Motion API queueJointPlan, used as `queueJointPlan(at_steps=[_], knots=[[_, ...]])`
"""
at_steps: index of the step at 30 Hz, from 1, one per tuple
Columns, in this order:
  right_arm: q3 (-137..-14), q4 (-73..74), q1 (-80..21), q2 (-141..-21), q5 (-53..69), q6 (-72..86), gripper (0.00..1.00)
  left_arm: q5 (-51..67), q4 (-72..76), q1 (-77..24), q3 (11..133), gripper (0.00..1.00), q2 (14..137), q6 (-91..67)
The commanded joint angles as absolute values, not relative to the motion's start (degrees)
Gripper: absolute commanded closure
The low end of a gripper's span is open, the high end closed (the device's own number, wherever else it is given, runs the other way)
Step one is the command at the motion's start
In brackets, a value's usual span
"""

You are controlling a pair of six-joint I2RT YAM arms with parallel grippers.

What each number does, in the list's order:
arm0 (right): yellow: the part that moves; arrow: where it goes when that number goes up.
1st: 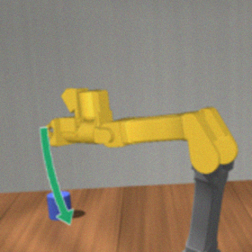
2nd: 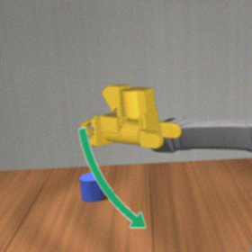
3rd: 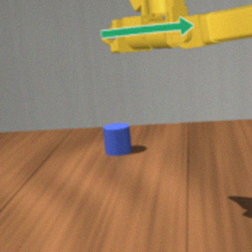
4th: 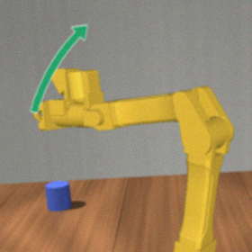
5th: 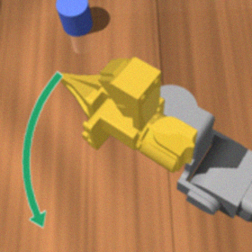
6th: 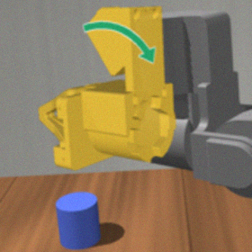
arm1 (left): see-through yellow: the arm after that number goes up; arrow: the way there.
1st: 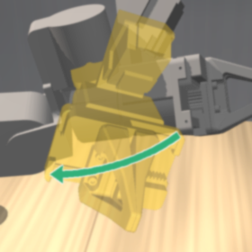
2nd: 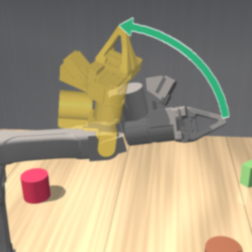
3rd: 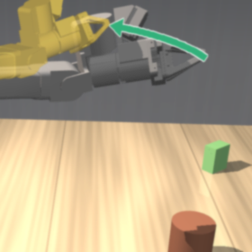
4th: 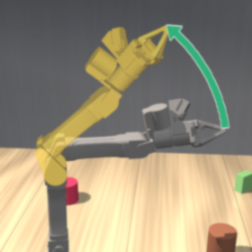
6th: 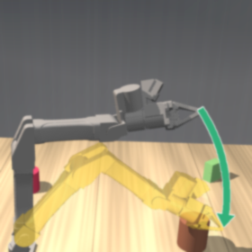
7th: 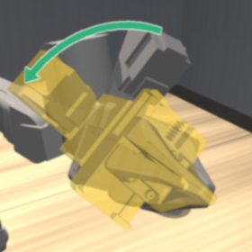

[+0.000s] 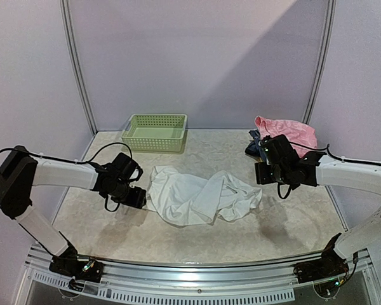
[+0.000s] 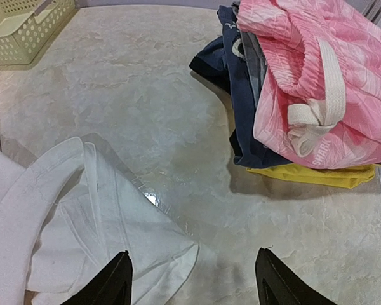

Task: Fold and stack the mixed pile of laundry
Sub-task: Pick up the crumpled T-shirt from the center of the board.

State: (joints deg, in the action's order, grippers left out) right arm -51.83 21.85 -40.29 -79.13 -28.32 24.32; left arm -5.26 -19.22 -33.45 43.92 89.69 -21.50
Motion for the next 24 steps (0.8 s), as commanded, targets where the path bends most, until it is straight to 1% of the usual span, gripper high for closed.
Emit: queueJointPlan(at_steps=[1, 7, 10, 12, 13, 14, 15, 19, 20, 24], knots=[[-51.5, 20.79, -39.91, -78.94, -29.47, 23.65, 0.33, -4.31, -14.78, -36.05, 42.54, 0.32, 91.73, -22.27], [-51.59, 20.68, -39.96, -79.89, -29.88, 23.39, 0.33, -5.09, -13.39, -37.97, 43.51, 0.35, 95.12, -22.24], [-51.72, 20.91, -39.91, -80.21, -29.87, 23.38, 0.33, -5.71, -13.37, -38.35, 44.22, 0.39, 96.79, -22.24], [-51.77, 21.09, -39.92, -80.33, -29.89, 23.38, 0.33, -6.18, -12.94, -38.62, 44.3, 0.43, 97.22, -22.19], [-51.77, 21.08, -39.9, -80.33, -29.97, 23.3, 0.33, -6.35, -12.8, -38.67, 44.3, 0.47, 97.35, -22.15], [-51.77, 21.02, -39.9, -80.33, -30.01, 23.36, 0.33, -6.52, -12.56, -38.72, 44.3, 0.54, 97.38, -22.15], [-51.77, 21.05, -39.9, -80.24, -30.01, 23.37, 0.33, -6.7, -12.34, -38.75, 44.23, 0.58, 97.37, -22.19], [-51.78, 21.02, -39.95, -80.33, -29.95, 23.14, 0.33, -7.22, -11.83, -38.85, 43.9, 0.99, 96.63, -22.25], [-51.77, 21.05, -39.95, -80.33, -29.95, 23.12, 0.33, -7.35, -11.85, -38.91, 43.8, 1.0, 96.26, -22.24], [-51.75, 21.08, -39.92, -80.33, -30.1, 23.12, 0.33, -8.17, -12.61, -39.07, 43.68, 1.0, 94.3, -22.2]])
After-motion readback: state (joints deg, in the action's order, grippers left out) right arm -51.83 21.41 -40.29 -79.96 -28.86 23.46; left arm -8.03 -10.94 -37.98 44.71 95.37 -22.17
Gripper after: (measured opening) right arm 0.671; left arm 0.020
